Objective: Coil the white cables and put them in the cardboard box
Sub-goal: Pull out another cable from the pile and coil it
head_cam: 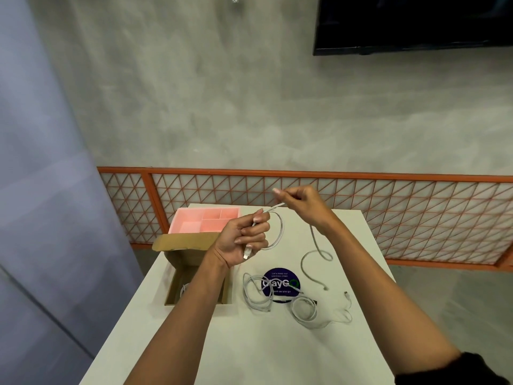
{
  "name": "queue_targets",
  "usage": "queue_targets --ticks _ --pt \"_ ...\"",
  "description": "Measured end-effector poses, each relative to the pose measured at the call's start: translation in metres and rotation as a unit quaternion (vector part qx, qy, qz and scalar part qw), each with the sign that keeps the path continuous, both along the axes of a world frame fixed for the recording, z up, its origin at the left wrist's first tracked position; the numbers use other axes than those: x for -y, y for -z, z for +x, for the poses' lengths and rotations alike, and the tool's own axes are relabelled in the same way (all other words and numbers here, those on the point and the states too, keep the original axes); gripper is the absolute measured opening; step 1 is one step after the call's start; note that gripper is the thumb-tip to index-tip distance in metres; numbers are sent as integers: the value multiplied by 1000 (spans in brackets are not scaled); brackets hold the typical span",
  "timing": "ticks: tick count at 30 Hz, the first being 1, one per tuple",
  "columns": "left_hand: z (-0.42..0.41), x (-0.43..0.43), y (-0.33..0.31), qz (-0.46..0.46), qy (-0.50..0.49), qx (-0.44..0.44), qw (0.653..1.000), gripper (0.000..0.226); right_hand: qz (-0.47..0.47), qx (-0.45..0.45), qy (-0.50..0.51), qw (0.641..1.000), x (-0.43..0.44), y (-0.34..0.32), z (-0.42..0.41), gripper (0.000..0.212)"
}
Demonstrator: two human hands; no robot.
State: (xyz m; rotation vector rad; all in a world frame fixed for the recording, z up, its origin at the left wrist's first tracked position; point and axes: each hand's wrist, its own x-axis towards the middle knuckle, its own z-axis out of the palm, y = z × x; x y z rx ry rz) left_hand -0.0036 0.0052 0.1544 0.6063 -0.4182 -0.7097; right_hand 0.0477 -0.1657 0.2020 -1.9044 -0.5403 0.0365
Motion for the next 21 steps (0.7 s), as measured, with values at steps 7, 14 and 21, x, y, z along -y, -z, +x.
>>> queue_targets --ticks 7,14,21 --pt "2 -6 -1 36 -67 -10 997 25 -83 -39 -95 991 1 1 -11 35" --pt "7 1 -1 55 -119 -30 991 26 -13 -78 -85 993 -7 13 -11 32" --pt "4 0 0 129 -156 -14 979 37 7 -36 -63 997 -1 12 -4 28"
